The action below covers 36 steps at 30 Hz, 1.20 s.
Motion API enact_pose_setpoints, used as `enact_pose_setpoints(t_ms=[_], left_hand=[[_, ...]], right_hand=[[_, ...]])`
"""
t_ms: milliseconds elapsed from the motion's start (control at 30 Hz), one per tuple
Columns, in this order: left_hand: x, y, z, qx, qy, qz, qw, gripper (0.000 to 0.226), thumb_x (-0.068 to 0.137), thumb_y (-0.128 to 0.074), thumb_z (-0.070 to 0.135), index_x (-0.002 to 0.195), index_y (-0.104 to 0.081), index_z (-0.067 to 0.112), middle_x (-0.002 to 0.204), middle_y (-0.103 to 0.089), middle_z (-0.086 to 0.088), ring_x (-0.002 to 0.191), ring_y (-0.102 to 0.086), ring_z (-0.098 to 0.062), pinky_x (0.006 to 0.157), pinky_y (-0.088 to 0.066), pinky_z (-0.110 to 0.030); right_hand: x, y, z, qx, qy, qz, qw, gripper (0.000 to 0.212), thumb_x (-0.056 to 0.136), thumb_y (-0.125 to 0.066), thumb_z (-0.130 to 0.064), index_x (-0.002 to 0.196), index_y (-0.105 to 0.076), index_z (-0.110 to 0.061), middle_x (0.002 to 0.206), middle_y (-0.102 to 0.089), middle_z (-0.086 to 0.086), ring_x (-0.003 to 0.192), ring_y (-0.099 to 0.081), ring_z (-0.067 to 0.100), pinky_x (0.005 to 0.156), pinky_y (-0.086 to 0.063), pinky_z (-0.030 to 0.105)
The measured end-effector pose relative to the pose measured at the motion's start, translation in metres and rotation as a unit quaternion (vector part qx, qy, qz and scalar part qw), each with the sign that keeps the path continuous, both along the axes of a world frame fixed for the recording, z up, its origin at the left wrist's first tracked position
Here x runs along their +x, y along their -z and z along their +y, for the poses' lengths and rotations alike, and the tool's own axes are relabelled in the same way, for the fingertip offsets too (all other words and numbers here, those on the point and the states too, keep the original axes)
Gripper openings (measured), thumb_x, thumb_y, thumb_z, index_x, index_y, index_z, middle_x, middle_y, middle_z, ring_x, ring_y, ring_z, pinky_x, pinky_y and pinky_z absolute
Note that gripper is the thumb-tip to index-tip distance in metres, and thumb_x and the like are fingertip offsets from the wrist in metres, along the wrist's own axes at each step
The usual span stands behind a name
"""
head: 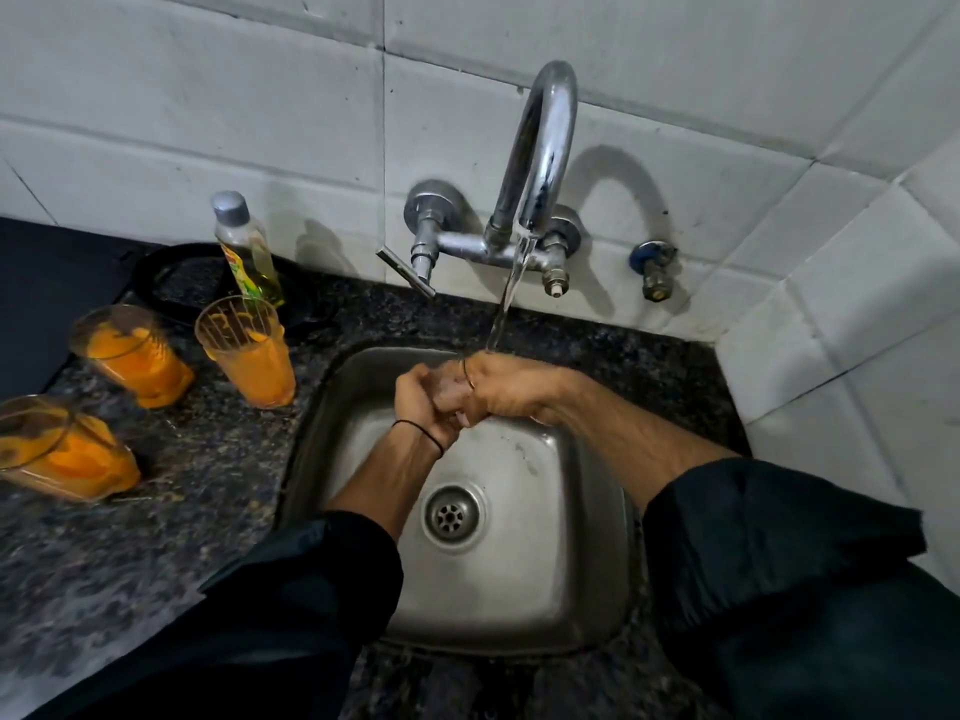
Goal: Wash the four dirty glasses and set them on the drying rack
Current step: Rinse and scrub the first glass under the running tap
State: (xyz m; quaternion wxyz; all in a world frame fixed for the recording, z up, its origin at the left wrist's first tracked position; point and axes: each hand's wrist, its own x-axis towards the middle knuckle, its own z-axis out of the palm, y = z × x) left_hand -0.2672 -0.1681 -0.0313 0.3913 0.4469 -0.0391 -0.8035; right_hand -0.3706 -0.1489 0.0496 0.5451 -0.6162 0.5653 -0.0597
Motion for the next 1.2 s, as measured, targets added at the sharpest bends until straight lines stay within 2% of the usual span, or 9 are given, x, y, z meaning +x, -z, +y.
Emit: enact_pose_setpoints(t_ms=[267, 400, 500, 667, 733, 833, 967, 1133, 1200], left_hand=[[0.011, -0.013, -0.003, 0.038, 0.166, -0.070, 0.983, 0.038, 0.097, -0.040, 0.033, 0.087, -0.068, 0.009, 0.076, -0.072, -0.014, 0.080, -0.065, -0.028, 0.050, -0.059, -0.037], [0.016, -0.014, -0.006, 0.031, 0.134, -0.068, 0.988, 0.037, 0.096, -0.037, 0.031, 0.086, -0.065, 0.010, 0.072, -0.068, -0.012, 0.072, -0.062, -0.026, 0.042, -0.054, -0.028], [0.019, -0.009, -0.005, 0.018, 0.065, -0.059, 0.996, 0.039, 0.097, -0.034, 0.027, 0.070, -0.058, 0.012, 0.056, -0.061, -0.007, 0.053, -0.058, -0.021, 0.041, -0.046, -0.020], [0.021, -0.006, -0.004, -0.015, -0.001, -0.027, 1.000, 0.039, 0.098, -0.031, 0.022, 0.070, -0.055, 0.010, 0.055, -0.062, -0.007, 0.047, -0.061, -0.020, 0.042, -0.048, -0.018], [0.023, -0.012, -0.008, -0.013, 0.030, -0.034, 0.999, 0.038, 0.097, -0.033, 0.021, 0.073, -0.060, 0.010, 0.055, -0.064, -0.006, 0.046, -0.064, -0.019, 0.042, -0.049, -0.018], [0.027, -0.020, -0.012, -0.012, 0.142, -0.075, 0.987, 0.037, 0.098, -0.038, 0.024, 0.079, -0.066, 0.009, 0.059, -0.069, -0.009, 0.052, -0.067, -0.025, 0.039, -0.053, -0.028], [0.027, -0.025, -0.017, 0.006, 0.240, -0.132, 0.962, 0.038, 0.096, -0.042, 0.034, 0.082, -0.070, 0.013, 0.065, -0.072, -0.008, 0.058, -0.069, -0.024, 0.048, -0.057, -0.029], [0.021, -0.015, -0.018, -0.016, 0.111, -0.042, 0.993, 0.035, 0.094, -0.036, 0.025, 0.086, -0.066, 0.008, 0.072, -0.067, -0.010, 0.063, -0.063, -0.025, 0.056, -0.053, -0.030], [0.020, -0.009, -0.015, -0.040, 0.076, -0.052, 0.995, 0.034, 0.093, -0.038, 0.024, 0.095, -0.066, 0.005, 0.079, -0.066, -0.014, 0.066, -0.063, -0.027, 0.057, -0.055, -0.031]], right_hand=[[-0.012, -0.012, -0.002, -0.306, -0.375, 0.407, 0.775, 0.038, 0.091, -0.057, -0.010, 0.127, -0.054, -0.023, 0.136, -0.057, -0.002, 0.132, -0.046, 0.017, 0.122, -0.010, 0.044], [0.000, 0.004, 0.009, -0.258, -0.243, 0.345, 0.869, 0.036, 0.093, -0.058, -0.012, 0.129, -0.053, -0.009, 0.134, -0.055, 0.011, 0.131, -0.047, 0.022, 0.122, -0.020, 0.041], [0.016, 0.009, 0.014, -0.147, -0.006, 0.063, 0.987, 0.006, 0.086, -0.063, 0.000, 0.088, -0.062, -0.006, 0.083, -0.061, 0.001, 0.075, -0.058, 0.008, 0.073, -0.048, 0.029], [0.036, 0.021, 0.011, -0.093, 0.222, -0.044, 0.970, 0.013, 0.081, -0.057, -0.006, 0.081, -0.069, -0.002, 0.076, -0.066, 0.009, 0.073, -0.062, 0.017, 0.072, -0.054, 0.038], [0.028, 0.021, 0.009, -0.222, 0.063, 0.106, 0.967, 0.023, 0.085, -0.053, -0.025, 0.099, -0.069, -0.015, 0.093, -0.068, 0.005, 0.088, -0.065, 0.019, 0.081, -0.056, 0.042], [-0.001, 0.004, -0.001, -0.333, -0.284, 0.325, 0.838, 0.028, 0.094, -0.047, -0.043, 0.115, -0.058, -0.029, 0.121, -0.060, -0.003, 0.119, -0.054, 0.018, 0.110, -0.029, 0.047], [-0.017, -0.006, -0.004, -0.326, -0.355, 0.374, 0.793, 0.034, 0.098, -0.050, -0.026, 0.132, -0.052, -0.030, 0.143, -0.053, -0.006, 0.141, -0.039, 0.013, 0.122, 0.004, 0.051], [0.008, 0.007, 0.016, -0.131, -0.006, 0.010, 0.991, 0.022, 0.100, -0.056, -0.029, 0.106, -0.068, -0.013, 0.100, -0.068, 0.002, 0.093, -0.063, 0.013, 0.093, -0.048, 0.037], [0.019, 0.015, 0.025, -0.053, 0.225, -0.179, 0.956, 0.023, 0.101, -0.056, -0.033, 0.096, -0.068, -0.013, 0.070, -0.065, -0.005, 0.064, -0.061, 0.006, 0.072, -0.049, 0.029]])
